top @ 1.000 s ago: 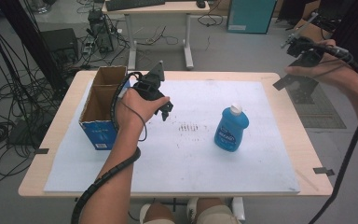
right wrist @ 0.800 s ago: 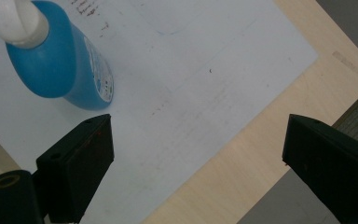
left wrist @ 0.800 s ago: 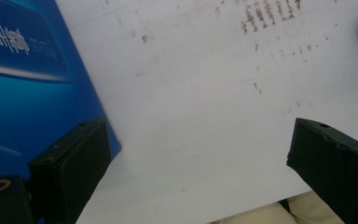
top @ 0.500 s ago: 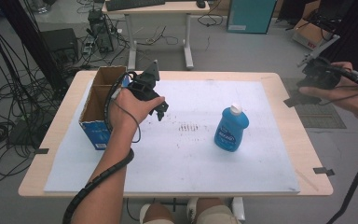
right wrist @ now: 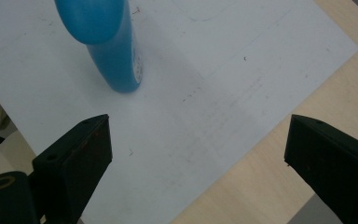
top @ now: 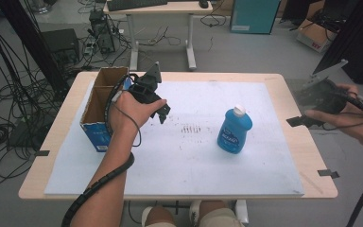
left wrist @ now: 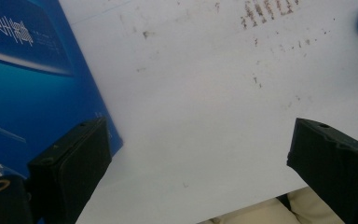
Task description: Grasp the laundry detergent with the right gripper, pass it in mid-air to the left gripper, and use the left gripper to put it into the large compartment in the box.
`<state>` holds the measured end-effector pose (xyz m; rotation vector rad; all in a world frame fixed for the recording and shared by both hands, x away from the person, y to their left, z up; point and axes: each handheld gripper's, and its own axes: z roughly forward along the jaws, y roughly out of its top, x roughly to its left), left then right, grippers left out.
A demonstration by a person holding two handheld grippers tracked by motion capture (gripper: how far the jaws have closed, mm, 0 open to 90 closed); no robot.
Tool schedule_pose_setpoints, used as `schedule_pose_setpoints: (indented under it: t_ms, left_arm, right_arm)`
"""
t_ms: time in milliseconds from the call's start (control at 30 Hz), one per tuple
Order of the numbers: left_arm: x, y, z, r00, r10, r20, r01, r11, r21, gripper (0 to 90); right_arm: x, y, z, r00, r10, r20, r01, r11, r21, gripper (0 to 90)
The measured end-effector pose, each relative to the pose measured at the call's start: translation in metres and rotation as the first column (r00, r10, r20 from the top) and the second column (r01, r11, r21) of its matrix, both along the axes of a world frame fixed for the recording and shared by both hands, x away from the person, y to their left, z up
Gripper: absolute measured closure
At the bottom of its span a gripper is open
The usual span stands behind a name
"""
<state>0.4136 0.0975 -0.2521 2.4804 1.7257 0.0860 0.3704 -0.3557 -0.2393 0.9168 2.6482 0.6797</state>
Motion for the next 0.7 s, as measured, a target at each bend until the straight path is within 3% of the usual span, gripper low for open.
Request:
schedule_pose_setpoints:
  t_ms: [267,700]
  left_arm:
    - [-0.002,0.001,0.0,1.0,-0.002,-0.002,0.002,1.0,0.002,6.3]
    - [-0.003,0.005,-0.001,1.0,0.002,0.0,-0.002,1.0,0.005,6.2]
  right_arm:
    - [-0.01,0.008,-0.018,1.0,0.001,-0.004,-0.001,0.999,0.045,6.8]
    - [-0.014,0.024,-0.053,0.9991,0.025,0.033,-0.028,0.9942,0.104,5.5]
